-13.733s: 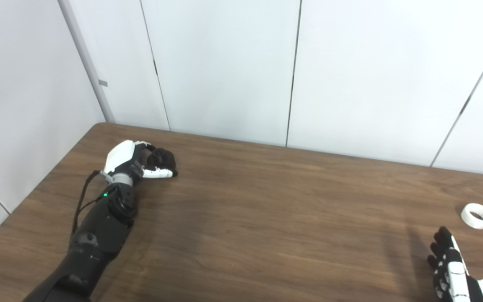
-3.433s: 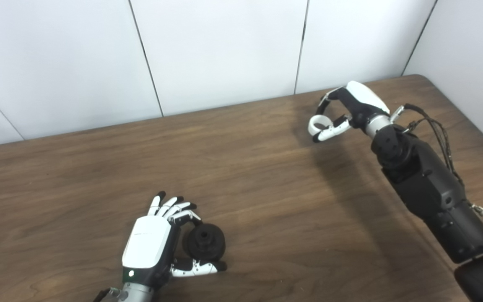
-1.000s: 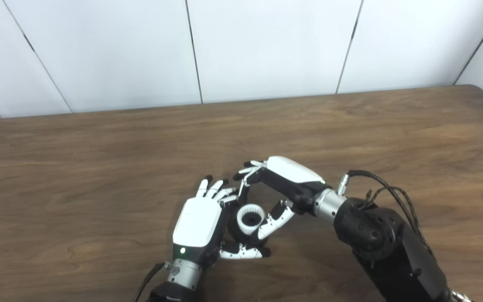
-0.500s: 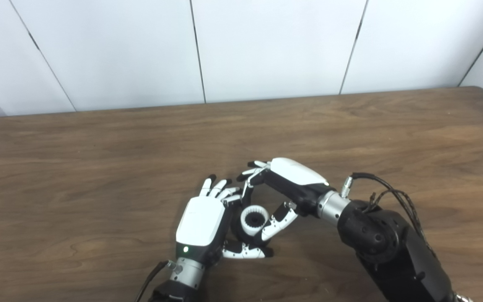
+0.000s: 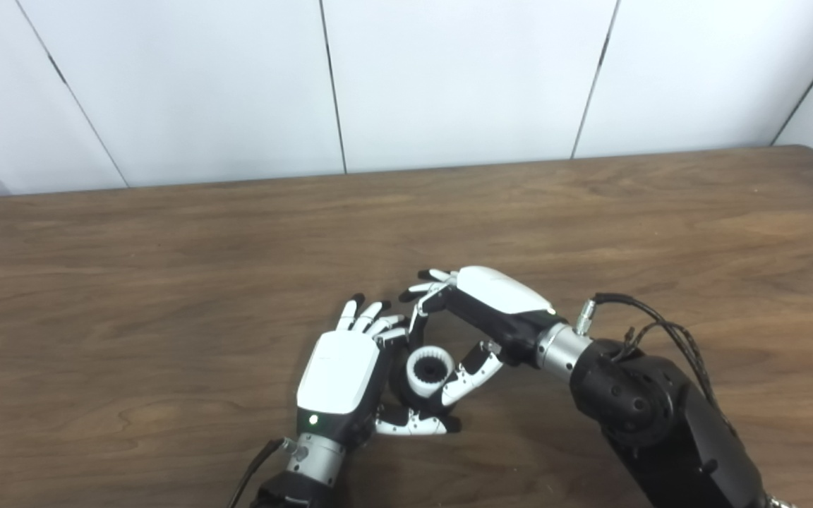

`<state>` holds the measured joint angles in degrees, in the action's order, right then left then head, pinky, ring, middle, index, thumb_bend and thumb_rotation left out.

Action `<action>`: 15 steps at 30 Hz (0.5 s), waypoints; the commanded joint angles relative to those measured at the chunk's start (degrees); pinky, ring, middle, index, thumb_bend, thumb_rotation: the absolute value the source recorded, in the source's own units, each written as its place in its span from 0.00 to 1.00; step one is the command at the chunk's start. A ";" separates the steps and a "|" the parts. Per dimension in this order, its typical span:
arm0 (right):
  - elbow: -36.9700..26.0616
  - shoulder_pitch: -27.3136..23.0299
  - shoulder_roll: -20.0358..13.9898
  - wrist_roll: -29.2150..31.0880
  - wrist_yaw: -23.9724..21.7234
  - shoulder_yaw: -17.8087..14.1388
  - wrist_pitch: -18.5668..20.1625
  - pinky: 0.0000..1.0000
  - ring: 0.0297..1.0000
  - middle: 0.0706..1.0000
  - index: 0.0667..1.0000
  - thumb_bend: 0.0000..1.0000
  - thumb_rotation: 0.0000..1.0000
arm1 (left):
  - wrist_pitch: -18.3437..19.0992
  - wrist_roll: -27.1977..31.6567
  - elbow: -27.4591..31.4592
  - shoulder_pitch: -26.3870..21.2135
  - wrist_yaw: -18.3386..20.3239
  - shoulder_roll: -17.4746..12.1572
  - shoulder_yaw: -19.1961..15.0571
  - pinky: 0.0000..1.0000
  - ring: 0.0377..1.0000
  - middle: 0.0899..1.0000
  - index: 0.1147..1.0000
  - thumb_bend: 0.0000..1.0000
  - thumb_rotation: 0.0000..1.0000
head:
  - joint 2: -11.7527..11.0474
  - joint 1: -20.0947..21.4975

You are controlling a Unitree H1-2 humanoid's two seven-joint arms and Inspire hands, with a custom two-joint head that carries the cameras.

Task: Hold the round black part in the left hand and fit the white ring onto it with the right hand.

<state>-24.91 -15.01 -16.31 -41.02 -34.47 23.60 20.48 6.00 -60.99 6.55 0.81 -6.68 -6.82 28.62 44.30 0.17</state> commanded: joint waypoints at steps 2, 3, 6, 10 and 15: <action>-0.66 -1.56 -0.39 -0.49 1.05 -0.52 -1.55 1.00 0.98 0.87 0.56 1.00 0.24 | 0.32 -0.73 -1.37 0.20 1.87 -0.32 0.73 1.00 0.90 0.77 0.42 0.53 0.06 | 0.03 0.11; -0.75 -1.63 -0.48 -0.59 0.79 -0.48 -1.35 1.00 0.99 0.88 0.56 1.00 0.23 | 0.24 -0.78 -1.42 0.19 1.71 -0.34 0.75 1.00 0.90 0.77 0.42 0.53 0.06 | 0.00 0.12; -1.06 -1.63 -0.44 -0.83 0.52 -0.52 -0.75 1.00 0.99 0.88 0.54 1.00 0.21 | 0.14 -1.06 -1.50 0.17 1.45 -0.43 0.84 1.00 0.90 0.77 0.42 0.53 0.06 | 0.08 0.08; -1.21 -1.54 -0.46 -1.12 0.30 -0.55 -0.50 1.00 0.99 0.88 0.54 1.00 0.20 | 0.01 -0.94 -1.59 0.18 1.41 -0.52 0.83 1.00 0.90 0.77 0.42 0.52 0.06 | 0.11 0.16; -0.92 -1.33 -0.78 -1.01 0.61 -0.67 -1.13 1.00 0.99 0.87 0.53 1.00 0.20 | 0.02 -0.97 -1.60 0.20 1.34 -0.49 0.85 1.00 0.90 0.77 0.42 0.52 0.06 | 0.11 0.16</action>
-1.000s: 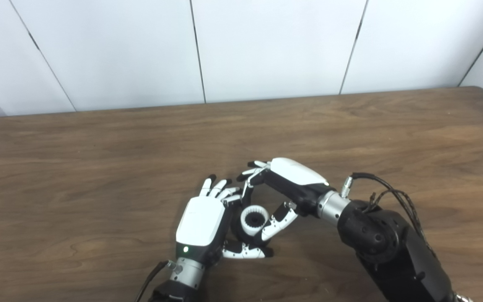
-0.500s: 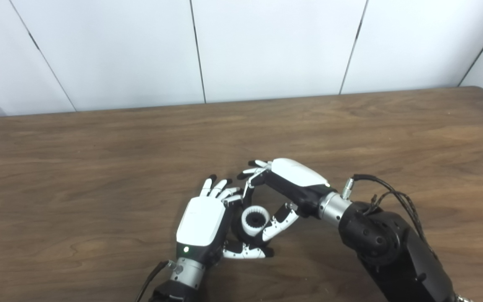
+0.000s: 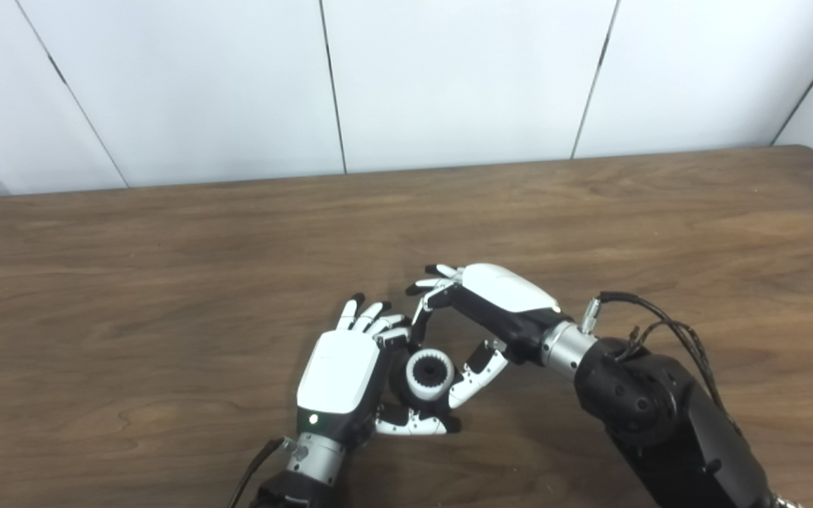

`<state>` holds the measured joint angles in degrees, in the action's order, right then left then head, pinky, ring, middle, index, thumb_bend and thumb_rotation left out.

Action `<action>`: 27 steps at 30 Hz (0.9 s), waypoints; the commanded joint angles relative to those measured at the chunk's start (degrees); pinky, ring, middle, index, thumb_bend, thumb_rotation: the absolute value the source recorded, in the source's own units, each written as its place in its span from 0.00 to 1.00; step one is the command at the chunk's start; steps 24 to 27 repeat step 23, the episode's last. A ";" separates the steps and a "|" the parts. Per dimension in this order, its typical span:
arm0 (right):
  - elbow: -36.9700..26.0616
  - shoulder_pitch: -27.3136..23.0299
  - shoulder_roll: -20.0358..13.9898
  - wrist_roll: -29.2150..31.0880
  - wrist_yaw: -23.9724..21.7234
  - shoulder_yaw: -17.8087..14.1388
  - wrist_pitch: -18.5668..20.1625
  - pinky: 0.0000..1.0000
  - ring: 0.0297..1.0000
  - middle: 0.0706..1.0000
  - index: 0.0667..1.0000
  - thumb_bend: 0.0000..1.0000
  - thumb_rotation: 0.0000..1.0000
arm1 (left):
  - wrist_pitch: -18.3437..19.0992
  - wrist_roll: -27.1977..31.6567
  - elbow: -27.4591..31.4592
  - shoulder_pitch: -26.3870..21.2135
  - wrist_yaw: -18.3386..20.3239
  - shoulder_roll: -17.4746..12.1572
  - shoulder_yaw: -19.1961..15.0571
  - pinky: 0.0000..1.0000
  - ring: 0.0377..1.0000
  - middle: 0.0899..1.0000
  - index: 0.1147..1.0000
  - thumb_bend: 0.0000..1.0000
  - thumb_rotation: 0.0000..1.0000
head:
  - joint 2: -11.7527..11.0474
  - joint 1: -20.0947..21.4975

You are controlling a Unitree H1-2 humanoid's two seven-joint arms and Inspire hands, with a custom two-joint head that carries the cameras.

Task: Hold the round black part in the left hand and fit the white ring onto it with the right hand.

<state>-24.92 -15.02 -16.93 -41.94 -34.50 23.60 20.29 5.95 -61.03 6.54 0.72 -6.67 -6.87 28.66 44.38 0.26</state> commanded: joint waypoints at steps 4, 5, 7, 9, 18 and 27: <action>-1.02 -1.40 -0.38 0.34 0.82 -1.11 -1.07 1.00 0.99 0.86 0.53 1.00 0.20 | 0.16 -1.05 -1.76 0.17 1.29 -0.39 0.84 1.00 0.89 0.76 0.42 0.52 0.06 | -0.01 0.17; -1.19 -1.53 -0.56 0.56 0.75 -1.45 -0.96 1.00 0.99 0.86 0.53 1.00 0.20 | 0.23 -1.09 -1.79 0.14 1.32 -0.36 0.85 1.00 0.90 0.77 0.42 0.52 0.06 | 0.02 0.14; -1.63 -1.71 -0.98 1.15 0.68 -2.26 -0.94 1.00 0.98 0.87 0.53 1.00 0.21 | 0.21 -1.18 -1.87 0.09 1.21 -0.37 0.88 1.00 0.89 0.77 0.42 0.52 0.06 | 0.02 0.14; -2.60 -2.00 -1.57 1.45 0.30 -3.22 -0.58 1.00 0.99 0.87 0.53 1.00 0.21 | 0.11 -1.04 -1.90 0.09 1.10 -0.38 0.84 1.00 0.89 0.77 0.42 0.52 0.06 | 0.02 0.14; -6.03 -3.24 -4.76 1.24 -2.43 -7.33 2.94 1.00 0.98 0.88 0.56 1.00 0.22 | -0.01 -0.79 -1.67 0.05 1.11 -0.72 0.61 1.00 0.89 0.76 0.42 0.52 0.06 | -0.18 0.44; -7.33 -3.13 -7.08 2.16 -3.38 -9.53 2.99 1.00 0.98 0.88 0.58 1.00 0.24 | -0.09 -0.28 -1.66 0.20 1.18 -0.89 0.34 1.00 0.89 0.76 0.42 0.52 0.06 | -0.33 0.53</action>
